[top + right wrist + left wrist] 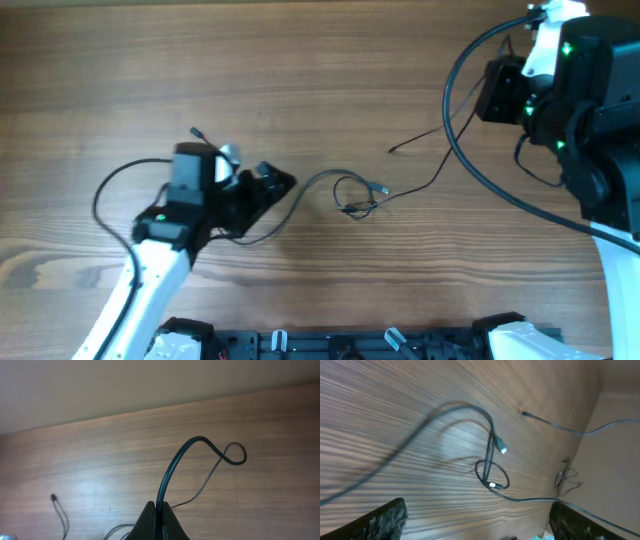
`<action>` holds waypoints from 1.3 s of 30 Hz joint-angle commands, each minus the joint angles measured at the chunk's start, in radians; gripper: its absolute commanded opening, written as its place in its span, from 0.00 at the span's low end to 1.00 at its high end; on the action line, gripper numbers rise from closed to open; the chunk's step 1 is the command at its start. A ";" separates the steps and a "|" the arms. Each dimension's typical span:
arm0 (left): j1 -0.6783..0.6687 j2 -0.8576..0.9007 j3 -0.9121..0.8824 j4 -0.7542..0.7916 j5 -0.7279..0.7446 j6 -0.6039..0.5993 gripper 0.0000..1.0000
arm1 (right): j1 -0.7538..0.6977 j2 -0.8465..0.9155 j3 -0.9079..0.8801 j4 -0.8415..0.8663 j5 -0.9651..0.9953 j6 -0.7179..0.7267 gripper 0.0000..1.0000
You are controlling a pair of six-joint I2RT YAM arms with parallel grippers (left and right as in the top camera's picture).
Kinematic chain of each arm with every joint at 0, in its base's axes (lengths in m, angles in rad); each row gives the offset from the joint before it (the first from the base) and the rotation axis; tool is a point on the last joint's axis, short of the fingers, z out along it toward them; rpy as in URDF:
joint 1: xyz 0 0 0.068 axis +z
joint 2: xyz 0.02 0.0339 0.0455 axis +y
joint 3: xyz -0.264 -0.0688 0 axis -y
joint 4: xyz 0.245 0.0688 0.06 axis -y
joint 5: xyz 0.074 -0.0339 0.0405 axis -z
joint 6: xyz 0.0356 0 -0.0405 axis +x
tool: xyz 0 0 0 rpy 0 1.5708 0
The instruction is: Untangle cables
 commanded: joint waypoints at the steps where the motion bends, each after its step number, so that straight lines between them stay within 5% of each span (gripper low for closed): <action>1: -0.136 0.099 -0.003 0.116 -0.115 -0.205 0.92 | -0.073 -0.006 -0.003 -0.001 0.005 -0.016 0.04; 9: -0.310 0.364 -0.003 0.394 -0.211 -0.228 0.74 | -0.142 -0.030 -0.003 -0.002 -0.104 -0.044 0.04; 17: -0.360 0.550 -0.003 0.657 -0.211 -0.402 0.54 | -0.142 -0.030 -0.003 -0.006 -0.148 -0.045 0.04; 20: -0.374 0.566 -0.003 0.708 -0.215 -0.402 0.28 | -0.142 -0.030 -0.003 -0.006 -0.148 -0.045 0.04; 21: -0.375 0.566 -0.003 0.707 -0.221 -0.401 0.04 | -0.142 -0.030 -0.003 -0.006 -0.148 -0.048 0.04; 23: -0.365 0.566 -0.003 0.704 -0.243 -0.395 0.04 | -0.142 -0.030 -0.003 -0.006 -0.138 -0.066 0.04; 31: -0.022 0.373 -0.003 0.297 -0.283 -0.227 0.04 | -0.277 -0.030 -0.003 -0.105 0.336 0.158 0.04; 39: 0.423 0.090 -0.003 -0.057 -0.330 -0.132 0.04 | -0.525 0.005 -0.004 -0.090 0.108 0.164 0.04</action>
